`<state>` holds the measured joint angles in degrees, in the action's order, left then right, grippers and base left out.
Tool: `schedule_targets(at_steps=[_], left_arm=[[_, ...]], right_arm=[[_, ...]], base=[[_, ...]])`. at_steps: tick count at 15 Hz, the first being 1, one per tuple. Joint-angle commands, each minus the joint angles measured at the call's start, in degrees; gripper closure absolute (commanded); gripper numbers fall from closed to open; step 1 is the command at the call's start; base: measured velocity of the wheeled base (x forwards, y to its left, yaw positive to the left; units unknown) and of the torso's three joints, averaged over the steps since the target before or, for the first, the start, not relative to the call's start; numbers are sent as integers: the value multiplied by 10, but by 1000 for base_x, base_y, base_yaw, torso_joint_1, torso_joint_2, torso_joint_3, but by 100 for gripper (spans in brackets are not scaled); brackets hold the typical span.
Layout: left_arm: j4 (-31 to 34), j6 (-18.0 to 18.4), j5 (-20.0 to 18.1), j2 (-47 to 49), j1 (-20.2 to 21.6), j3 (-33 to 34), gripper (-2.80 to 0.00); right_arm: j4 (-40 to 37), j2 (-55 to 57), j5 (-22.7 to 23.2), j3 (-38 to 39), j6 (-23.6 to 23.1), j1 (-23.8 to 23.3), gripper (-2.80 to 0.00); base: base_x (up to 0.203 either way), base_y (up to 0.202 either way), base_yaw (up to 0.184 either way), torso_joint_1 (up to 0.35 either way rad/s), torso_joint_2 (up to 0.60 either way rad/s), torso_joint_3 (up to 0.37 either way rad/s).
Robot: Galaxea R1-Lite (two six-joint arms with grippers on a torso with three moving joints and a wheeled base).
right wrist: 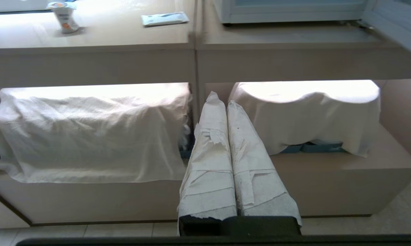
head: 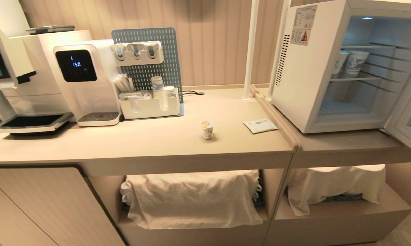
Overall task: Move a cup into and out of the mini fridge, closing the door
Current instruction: Open the freezer door
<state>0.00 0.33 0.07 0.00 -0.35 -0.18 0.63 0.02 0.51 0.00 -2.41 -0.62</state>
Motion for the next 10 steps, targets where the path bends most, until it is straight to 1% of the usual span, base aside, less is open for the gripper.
schedule_targets(at_steps=[1,10], left_arm=[[0,0,0,0,0,0,0],[0,1,-2,0,0,0,0]], right_arm=[[1,-1,0,5,0,0,0],[1,-1,0,5,-3,0,0]], base=[[0,-198,3,1,2,-2],[0,-194,0,3,2,3]])
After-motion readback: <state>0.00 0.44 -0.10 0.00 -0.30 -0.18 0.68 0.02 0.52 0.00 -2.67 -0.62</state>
